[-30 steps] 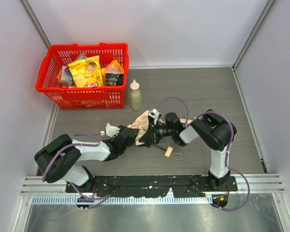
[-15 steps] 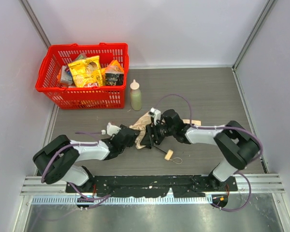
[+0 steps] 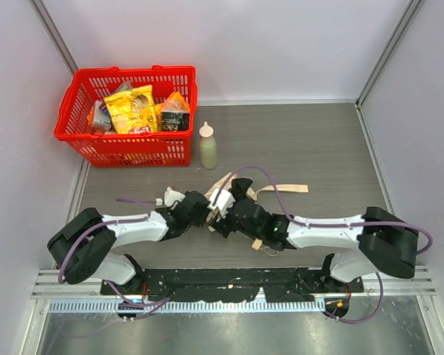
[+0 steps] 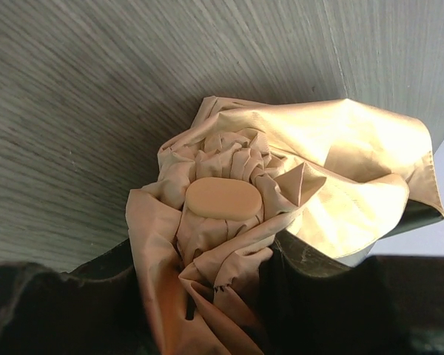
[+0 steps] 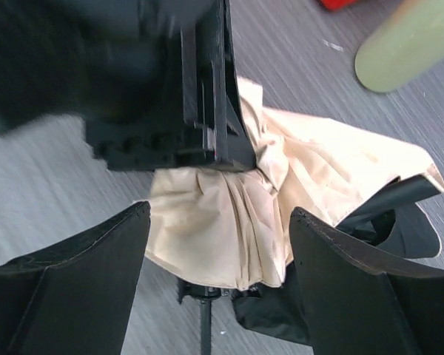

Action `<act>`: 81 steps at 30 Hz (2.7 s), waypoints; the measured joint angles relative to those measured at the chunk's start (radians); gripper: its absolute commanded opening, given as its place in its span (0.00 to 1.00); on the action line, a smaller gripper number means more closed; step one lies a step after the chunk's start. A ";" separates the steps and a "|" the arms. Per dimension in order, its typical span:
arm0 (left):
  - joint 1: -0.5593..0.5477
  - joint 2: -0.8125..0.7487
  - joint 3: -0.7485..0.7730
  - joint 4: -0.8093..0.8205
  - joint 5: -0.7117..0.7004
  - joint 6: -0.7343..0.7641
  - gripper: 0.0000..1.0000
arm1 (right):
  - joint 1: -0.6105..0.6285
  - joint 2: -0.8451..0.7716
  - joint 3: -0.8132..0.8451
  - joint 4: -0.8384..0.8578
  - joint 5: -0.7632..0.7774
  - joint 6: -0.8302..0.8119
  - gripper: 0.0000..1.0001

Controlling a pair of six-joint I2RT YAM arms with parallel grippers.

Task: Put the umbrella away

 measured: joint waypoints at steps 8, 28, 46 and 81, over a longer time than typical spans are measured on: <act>0.018 -0.019 0.007 -0.060 0.045 -0.032 0.00 | 0.051 0.171 -0.058 0.244 0.143 -0.143 0.80; 0.002 -0.043 -0.011 -0.067 0.068 -0.052 0.00 | 0.088 0.274 -0.199 0.451 0.167 -0.134 0.82; 0.007 -0.067 -0.006 -0.124 0.059 -0.058 0.28 | 0.114 0.447 -0.078 0.534 0.286 -0.201 0.01; 0.048 -0.032 -0.095 0.212 0.041 0.037 0.47 | -0.449 0.621 -0.029 0.769 -0.946 0.633 0.01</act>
